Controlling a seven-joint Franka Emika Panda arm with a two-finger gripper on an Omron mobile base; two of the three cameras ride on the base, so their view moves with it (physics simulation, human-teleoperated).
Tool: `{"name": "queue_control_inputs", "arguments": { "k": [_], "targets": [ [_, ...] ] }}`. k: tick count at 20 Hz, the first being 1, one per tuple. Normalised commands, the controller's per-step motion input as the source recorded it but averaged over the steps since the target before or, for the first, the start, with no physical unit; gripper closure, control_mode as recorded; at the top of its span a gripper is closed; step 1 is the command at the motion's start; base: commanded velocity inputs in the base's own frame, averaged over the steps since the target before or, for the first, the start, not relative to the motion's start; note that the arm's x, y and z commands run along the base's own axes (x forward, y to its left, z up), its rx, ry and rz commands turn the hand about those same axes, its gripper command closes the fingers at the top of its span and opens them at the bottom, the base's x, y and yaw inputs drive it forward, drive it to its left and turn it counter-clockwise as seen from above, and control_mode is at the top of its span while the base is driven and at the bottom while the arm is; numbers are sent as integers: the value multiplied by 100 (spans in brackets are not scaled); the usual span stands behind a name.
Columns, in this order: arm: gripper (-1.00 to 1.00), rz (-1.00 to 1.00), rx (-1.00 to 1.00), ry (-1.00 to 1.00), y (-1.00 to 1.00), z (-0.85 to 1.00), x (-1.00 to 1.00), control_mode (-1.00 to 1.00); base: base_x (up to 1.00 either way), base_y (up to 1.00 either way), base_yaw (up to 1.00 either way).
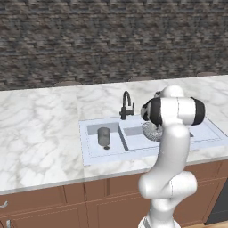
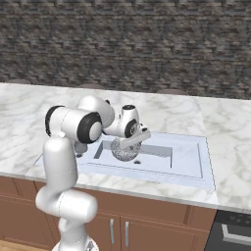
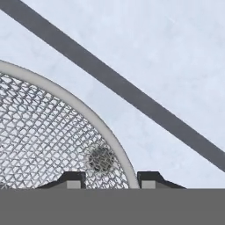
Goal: Place the glass cup in the left basin and the strainer in the right basin of the sink.
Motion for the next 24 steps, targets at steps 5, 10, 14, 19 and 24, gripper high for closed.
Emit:
{"name": "queue_control_inputs", "arguments": {
  "k": [5,10,14,19,24],
  "targets": [
    [100,39,2,-7,-3,-28,49,-100,0,0,0],
    [100,24,-3,-1,0,-24,67,-100,0,0,0],
    [100,10,-12,-1,0,-22,45,-100,0,0,0],
    [100,6,-6,1,2,-14,11,-100,0,0,0],
    [-100,0,0,0,11,-7,0,-100,0,0,0]
  ]
}}
